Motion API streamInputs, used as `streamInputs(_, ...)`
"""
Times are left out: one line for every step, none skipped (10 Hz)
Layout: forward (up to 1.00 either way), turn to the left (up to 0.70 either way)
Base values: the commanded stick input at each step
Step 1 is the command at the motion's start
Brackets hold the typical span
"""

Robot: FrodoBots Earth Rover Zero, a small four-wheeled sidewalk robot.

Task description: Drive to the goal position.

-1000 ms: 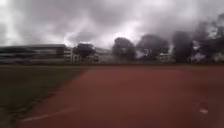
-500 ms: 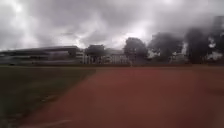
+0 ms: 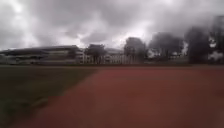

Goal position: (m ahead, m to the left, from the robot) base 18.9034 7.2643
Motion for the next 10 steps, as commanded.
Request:
streamInputs(0.7,0.0)
streamInputs(0.7,0.0)
streamInputs(0.7,0.0)
streamInputs(0.7,0.0)
streamInputs(0.7,0.0)
streamInputs(0.7,0.0)
streamInputs(0.7,0.0)
streamInputs(0.7,0.0)
streamInputs(0.7,0.0)
streamInputs(0.7,0.0)
